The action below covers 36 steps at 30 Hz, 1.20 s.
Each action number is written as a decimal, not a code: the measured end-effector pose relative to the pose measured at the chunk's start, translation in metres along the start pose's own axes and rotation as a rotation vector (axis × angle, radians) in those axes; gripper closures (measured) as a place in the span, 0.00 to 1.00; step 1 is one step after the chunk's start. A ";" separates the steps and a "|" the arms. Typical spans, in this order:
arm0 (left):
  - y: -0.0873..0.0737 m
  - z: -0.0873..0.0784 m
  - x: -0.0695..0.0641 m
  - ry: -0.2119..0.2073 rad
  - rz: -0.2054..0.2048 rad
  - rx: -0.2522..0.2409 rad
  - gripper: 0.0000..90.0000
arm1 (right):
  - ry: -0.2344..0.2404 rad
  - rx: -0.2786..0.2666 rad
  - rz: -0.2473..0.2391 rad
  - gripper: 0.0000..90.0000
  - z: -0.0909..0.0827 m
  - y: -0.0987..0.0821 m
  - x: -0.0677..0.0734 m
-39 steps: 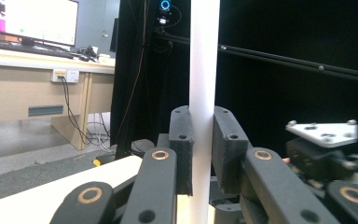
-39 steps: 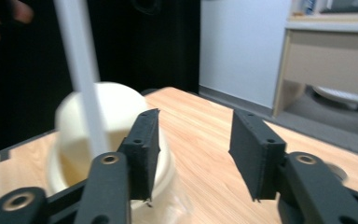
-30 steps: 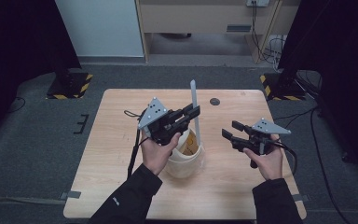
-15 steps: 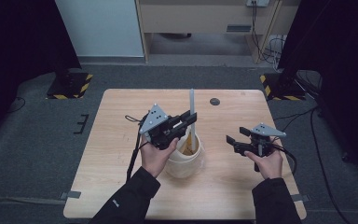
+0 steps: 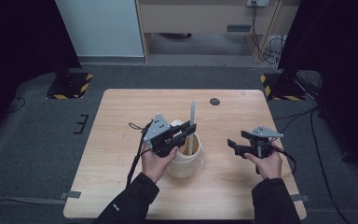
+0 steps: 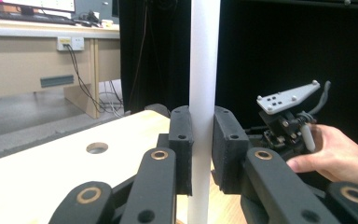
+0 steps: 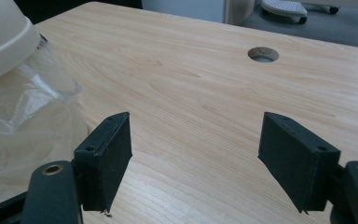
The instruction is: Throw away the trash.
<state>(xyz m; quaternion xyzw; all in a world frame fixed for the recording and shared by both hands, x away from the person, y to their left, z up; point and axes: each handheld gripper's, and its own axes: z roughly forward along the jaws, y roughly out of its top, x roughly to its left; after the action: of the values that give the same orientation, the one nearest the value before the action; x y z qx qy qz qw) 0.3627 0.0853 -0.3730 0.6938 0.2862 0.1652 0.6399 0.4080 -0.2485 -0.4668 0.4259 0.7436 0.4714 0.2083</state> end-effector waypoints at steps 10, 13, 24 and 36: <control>-0.007 -0.014 -0.002 -0.021 -0.005 0.038 0.72 | -0.009 0.025 0.009 0.28 0.002 -0.005 -0.003; -0.003 -0.035 0.001 0.010 0.001 0.008 0.66 | -0.013 0.032 0.011 0.27 0.003 -0.006 -0.005; -0.033 -0.120 0.039 0.166 -0.075 0.023 0.55 | -0.024 0.068 0.029 0.22 0.004 -0.013 -0.008; -0.114 -0.141 0.111 0.467 -0.088 0.357 0.23 | -0.077 0.169 0.038 0.17 0.009 -0.028 -0.018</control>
<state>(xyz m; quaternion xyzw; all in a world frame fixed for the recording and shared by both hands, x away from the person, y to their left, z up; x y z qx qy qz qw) 0.3442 0.2662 -0.4823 0.7253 0.4801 0.2397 0.4312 0.4115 -0.2639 -0.4973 0.4738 0.7638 0.3945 0.1909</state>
